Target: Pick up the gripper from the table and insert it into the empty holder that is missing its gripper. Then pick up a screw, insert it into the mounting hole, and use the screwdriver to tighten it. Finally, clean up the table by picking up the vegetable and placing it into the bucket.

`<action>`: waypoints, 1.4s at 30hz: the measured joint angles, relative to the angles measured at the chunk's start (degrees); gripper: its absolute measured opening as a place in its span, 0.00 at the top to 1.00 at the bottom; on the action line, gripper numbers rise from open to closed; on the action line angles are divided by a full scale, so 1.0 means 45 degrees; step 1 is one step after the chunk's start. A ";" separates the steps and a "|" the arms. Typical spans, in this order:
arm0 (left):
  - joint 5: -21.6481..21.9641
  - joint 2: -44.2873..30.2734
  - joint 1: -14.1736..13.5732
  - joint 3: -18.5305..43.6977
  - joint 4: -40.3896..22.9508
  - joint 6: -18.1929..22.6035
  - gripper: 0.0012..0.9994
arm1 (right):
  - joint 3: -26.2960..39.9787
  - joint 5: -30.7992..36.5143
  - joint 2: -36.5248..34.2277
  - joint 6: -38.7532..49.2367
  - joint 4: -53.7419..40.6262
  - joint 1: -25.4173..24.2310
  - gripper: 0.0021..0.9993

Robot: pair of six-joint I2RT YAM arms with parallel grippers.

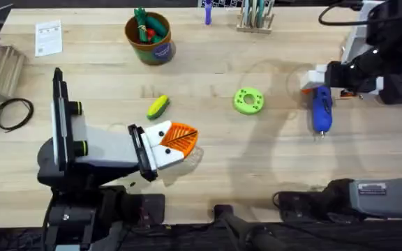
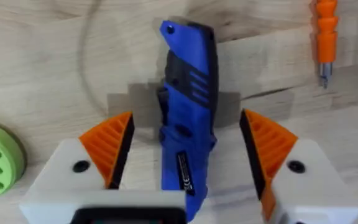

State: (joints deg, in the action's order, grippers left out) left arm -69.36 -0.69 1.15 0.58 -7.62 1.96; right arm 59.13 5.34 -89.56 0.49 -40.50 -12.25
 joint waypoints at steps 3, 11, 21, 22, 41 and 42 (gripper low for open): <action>0.0000 -0.0001 0.0000 0.0000 0.0000 -0.0005 1.00 | 0.0006 0.0001 -0.0464 0.0083 0.0066 0.0004 0.01; 0.0000 0.0000 0.0000 0.0000 0.0000 -0.0005 1.00 | 0.0015 0.0159 -0.1204 0.0190 0.0421 0.0004 0.01; 0.0000 -0.0001 0.0000 0.0000 0.0000 -0.0005 1.00 | 0.0030 0.0297 -0.1205 0.0204 0.0505 0.0004 0.03; 0.0000 0.0003 0.0000 0.0000 0.0000 -0.0005 1.00 | 0.0030 0.0297 -0.1208 0.0225 0.0508 0.0004 0.07; 0.0000 0.0002 0.0000 0.0000 0.0000 -0.0005 1.00 | 0.0030 0.0438 -0.1208 0.0282 0.0887 -0.0020 0.98; 0.0000 0.0000 0.0000 0.0000 0.0000 -0.0005 1.00 | 0.0030 0.0433 -0.1208 0.0282 0.0883 -0.0020 0.98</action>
State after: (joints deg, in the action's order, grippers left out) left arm -69.36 -0.69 1.15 0.58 -7.62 1.93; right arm 59.27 7.29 -95.00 1.76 -36.53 -12.34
